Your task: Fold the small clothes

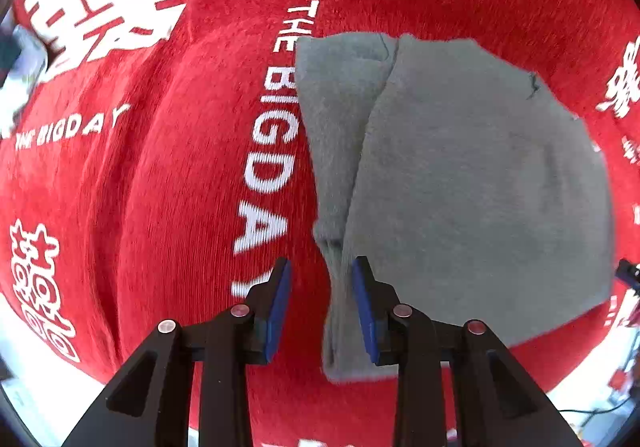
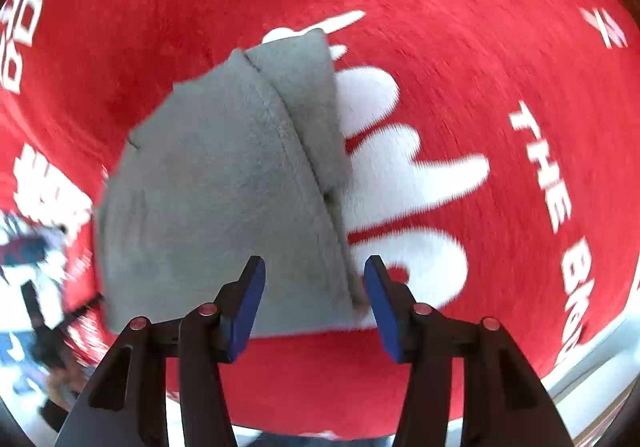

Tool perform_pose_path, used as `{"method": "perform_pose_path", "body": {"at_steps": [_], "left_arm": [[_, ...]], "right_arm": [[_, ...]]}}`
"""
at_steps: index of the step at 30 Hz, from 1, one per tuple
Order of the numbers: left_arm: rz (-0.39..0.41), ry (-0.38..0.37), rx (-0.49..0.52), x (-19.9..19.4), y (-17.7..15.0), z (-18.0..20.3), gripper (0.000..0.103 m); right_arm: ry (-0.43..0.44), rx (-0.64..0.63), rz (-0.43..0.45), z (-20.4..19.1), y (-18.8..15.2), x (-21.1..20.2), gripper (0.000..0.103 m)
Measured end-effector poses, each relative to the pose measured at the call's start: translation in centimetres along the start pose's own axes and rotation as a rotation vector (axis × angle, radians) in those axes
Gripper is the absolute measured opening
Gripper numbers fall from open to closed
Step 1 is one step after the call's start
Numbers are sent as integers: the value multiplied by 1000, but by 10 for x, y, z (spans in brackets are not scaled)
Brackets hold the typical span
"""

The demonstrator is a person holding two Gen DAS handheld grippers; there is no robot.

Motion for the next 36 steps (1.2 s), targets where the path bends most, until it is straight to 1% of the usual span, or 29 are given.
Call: {"method": "perform_pose_path", "body": {"at_steps": [3,4,5,6,7,8,9,11,14,18,24,30,34,35,36], "left_arm": [[6,-27,-23,-3,-5,3,33],[-3,-25,-24,1,-7,3,33],[-23,-7,-24,8,-10,3,33],[-37,5,-25,13,-13,1,33],[-42,3,-27,17,-15,1,34],[-38,-5,-33,19,-17,1,34],[-34,-6,-37,20,-18,1,40],[-41,43,-28,19,-21,-3,53],[-46,33,-23,17,-25,-4,53],[-54,53,-12,12,-27,-2,53],[-59,71,12,1,-27,6,53],[-69,81,40,-5,-26,10,53],[-67,85,33,-9,-27,9,53],[-62,81,30,-8,-26,8,55],[-61,78,29,-9,-25,8,72]], "right_arm": [[24,136,-58,17,-7,18,56],[31,164,-68,21,-11,23,48],[10,170,-60,24,-13,28,39],[-29,142,-40,26,-11,28,13],[-48,117,-28,26,-9,26,9],[-78,93,-14,30,-8,25,9],[-95,74,-8,30,-8,26,9],[-97,73,-4,35,-10,22,9],[-101,58,16,32,-14,14,10],[-134,27,46,24,-24,-3,11],[-115,13,70,11,-33,-22,11],[-92,-5,47,-10,-54,-19,11],[-68,-21,27,-30,-70,-8,11],[-62,-26,23,-34,-73,-6,11],[-57,-29,19,-39,-77,-6,11]]}}
Point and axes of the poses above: each gripper's, at about its wrist camera, not at the fingertips, and x roughly the way its jaws point, z to its right, y to its top, the point moved 9 cm from there along x, roughly the way its jaws point, and after that the axes turned 15 degrees about x, right-handed, at the moved point
